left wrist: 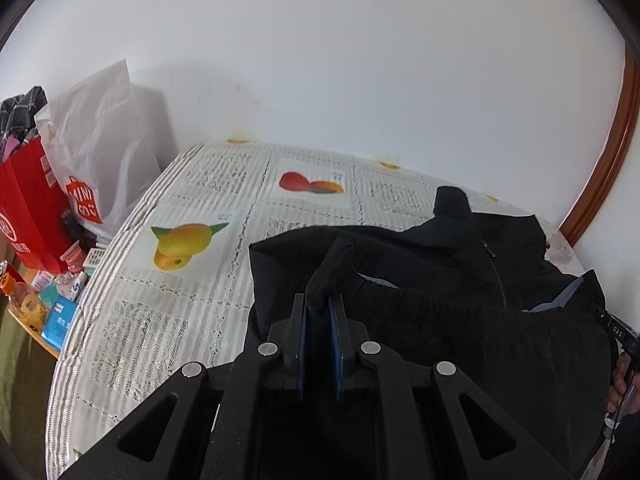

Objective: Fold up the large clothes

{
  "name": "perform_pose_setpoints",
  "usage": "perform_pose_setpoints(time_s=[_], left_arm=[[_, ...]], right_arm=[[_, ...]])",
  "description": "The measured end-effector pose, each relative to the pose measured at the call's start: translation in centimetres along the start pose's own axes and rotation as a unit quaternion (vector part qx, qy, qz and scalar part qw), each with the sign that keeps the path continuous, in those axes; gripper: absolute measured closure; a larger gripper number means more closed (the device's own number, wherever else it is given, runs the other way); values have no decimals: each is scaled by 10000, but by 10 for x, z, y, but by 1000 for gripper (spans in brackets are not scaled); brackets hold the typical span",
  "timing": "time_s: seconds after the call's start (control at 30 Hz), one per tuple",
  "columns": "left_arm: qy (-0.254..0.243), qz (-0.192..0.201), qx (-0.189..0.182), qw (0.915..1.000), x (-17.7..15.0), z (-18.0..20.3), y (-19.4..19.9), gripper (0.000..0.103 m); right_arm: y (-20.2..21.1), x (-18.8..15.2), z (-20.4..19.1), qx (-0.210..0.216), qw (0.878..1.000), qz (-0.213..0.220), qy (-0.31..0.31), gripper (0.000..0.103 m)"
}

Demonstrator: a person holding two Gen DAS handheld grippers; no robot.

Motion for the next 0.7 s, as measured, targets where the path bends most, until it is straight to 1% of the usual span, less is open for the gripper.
perform_pose_setpoints(time_s=[0.1, 0.2, 0.23, 0.27, 0.37, 0.4, 0.47, 0.57, 0.63, 0.7], left_arm=[[29, -172, 15, 9998, -2, -2, -8, 89], [14, -285, 5, 9996, -4, -2, -11, 89], [-27, -286, 51, 9996, -4, -2, -10, 88], [-79, -288, 107, 9995, -4, -1, -8, 86], [-169, -280, 122, 9994, -3, 3, -1, 83], [-180, -286, 135, 9993, -3, 3, 1, 81], [-183, -271, 120, 9994, -3, 4, 5, 79], [-203, -236, 148, 9994, -4, 7, 15, 76], [-181, -224, 86, 9995, -8, 8, 23, 75], [-164, -222, 26, 9996, -12, 9, 31, 75]], right_arm=[[-6, -3, -2, -244, 9996, -12, 105, 91], [-9, -3, -2, -386, 9991, -97, 141, 76], [-7, -3, 0, -487, 9987, -106, 118, 68], [-2, -1, 2, -568, 9983, -60, 95, 63], [21, 1, 2, -668, 9976, 138, 112, 60], [30, 1, 0, -661, 9975, 210, 134, 59], [45, 1, -7, -561, 9978, 299, 194, 58], [66, -4, -27, -281, 9984, 341, 364, 58], [77, -13, -46, 10, 9982, 343, 486, 58], [86, -26, -69, 442, 9971, 253, 562, 58]])
Point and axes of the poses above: each gripper's, at about its wrist camera, not at the fingertips, and y roughly against the way its jaws point, z to its right, x to its top, the point moved 4 cm from there along -y, roughly the way its jaws point, and after that the axes turned 8 degrees about -y, right-handed, at the moved point
